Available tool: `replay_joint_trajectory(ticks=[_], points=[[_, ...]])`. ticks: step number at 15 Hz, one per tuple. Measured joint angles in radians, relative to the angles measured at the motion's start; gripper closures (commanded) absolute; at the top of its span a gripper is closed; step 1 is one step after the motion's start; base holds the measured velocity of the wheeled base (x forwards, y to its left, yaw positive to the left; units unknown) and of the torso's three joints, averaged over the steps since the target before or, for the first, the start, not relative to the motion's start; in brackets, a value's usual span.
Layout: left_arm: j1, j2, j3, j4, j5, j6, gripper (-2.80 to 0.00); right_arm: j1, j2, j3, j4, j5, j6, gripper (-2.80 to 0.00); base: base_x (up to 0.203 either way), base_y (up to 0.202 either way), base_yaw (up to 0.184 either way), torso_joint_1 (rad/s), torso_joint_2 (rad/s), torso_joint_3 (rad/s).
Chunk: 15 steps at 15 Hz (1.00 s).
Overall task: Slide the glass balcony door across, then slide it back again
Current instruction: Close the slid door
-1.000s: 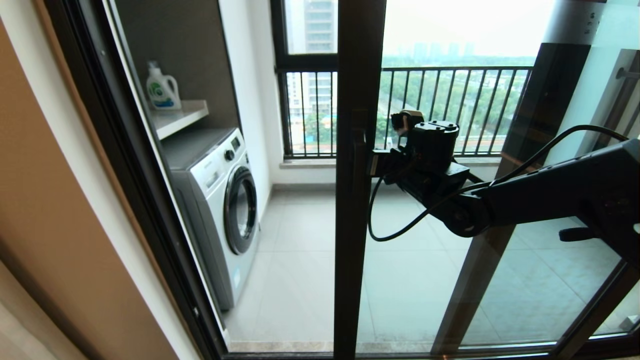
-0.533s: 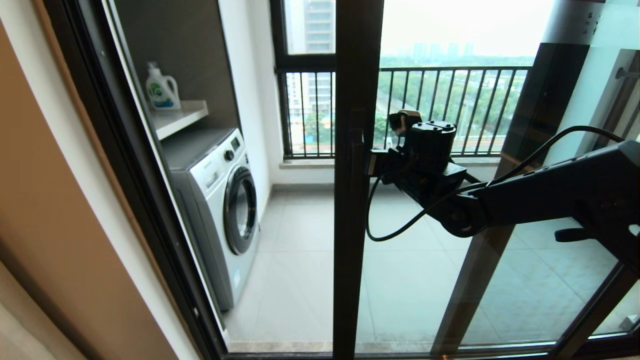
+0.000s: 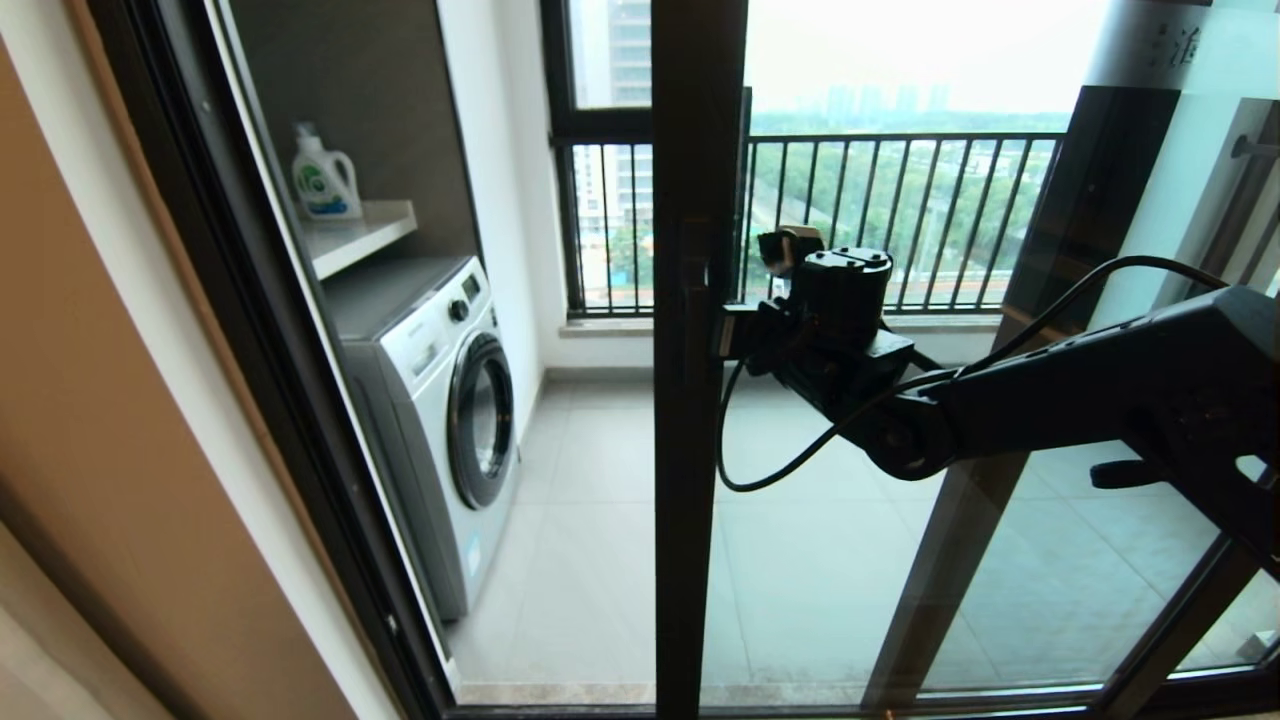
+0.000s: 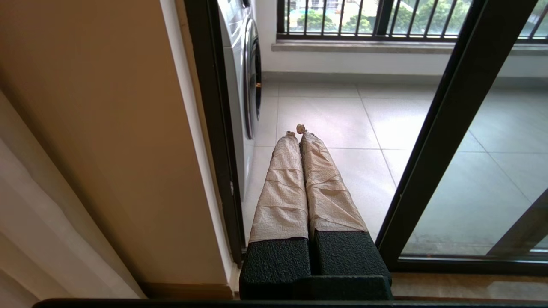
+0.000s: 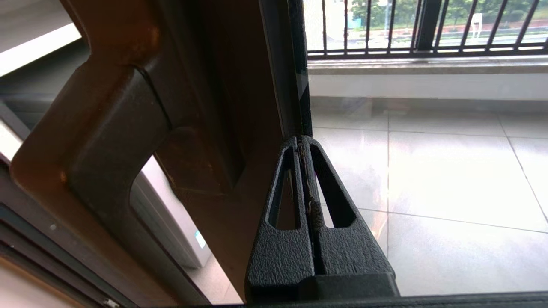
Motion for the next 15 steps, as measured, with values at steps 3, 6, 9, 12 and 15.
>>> replay_joint_trajectory(ticks=[3,6,9,12,15], points=[[0.0,0.0,0.0,0.0,0.0,0.0,0.0,0.008,0.006,-0.018,0.013,0.0,0.0,0.0,0.0,0.0,0.0,0.0,0.0,0.0],[0.0,0.0,0.0,0.0,0.0,0.0,0.0,0.02,0.016,-0.053,0.041,-0.003,0.0,0.0,0.0,0.0,0.0,0.0,0.0,0.0],[0.0,0.0,0.0,0.0,0.0,0.0,0.0,0.031,0.027,-0.071,0.046,-0.006,-0.001,0.0,0.0,0.0,0.0,0.0,0.0,0.0],[0.0,0.0,0.0,0.0,0.0,0.0,0.0,0.04,0.036,-0.076,0.044,-0.006,-0.002,0.0,0.0,0.0,0.0,0.0,0.0,0.0],[0.0,0.0,0.0,0.0,0.0,0.0,0.0,0.052,0.045,-0.105,0.068,-0.011,-0.002,0.0,0.0,0.0,0.0,0.0,0.0,0.0]])
